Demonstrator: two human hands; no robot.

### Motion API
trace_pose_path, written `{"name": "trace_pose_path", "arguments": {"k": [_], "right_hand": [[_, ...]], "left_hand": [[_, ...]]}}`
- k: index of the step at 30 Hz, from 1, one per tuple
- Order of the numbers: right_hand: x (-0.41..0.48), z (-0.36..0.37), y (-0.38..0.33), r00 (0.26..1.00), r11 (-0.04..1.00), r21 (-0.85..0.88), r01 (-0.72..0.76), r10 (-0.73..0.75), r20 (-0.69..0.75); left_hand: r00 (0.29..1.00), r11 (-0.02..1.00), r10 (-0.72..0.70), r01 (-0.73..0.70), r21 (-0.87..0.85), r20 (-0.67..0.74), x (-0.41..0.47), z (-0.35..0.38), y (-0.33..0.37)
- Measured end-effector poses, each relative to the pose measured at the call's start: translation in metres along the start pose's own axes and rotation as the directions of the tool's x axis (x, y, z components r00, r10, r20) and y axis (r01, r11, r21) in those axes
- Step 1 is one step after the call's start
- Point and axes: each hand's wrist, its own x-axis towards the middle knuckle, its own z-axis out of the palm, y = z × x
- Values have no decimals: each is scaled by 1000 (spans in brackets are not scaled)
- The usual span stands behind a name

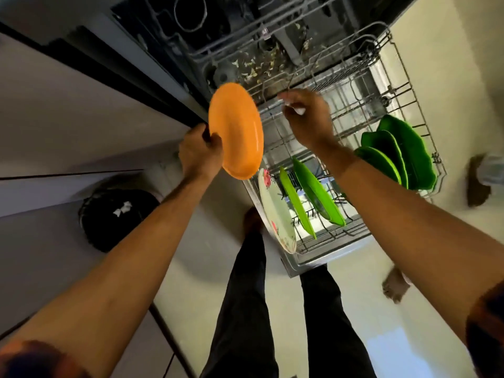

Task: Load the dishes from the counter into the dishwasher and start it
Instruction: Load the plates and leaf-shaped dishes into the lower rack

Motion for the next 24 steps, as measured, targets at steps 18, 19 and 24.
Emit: {"name": "trace_pose_path", "arguments": {"k": [18,19,24], "right_hand": [[-211,-14,187,469,584,261,-769,793,-389],[-206,-15,186,441,575,298,-762,797,-412],[-217,-19,193,396,581,393,-712,795,-459]], "left_hand": [[935,891,-345,354,-283,82,10,50,3],[935,892,-341,355,-280,98,9,52,5],[941,899,-320,339,-278,112,9,60,7]]}}
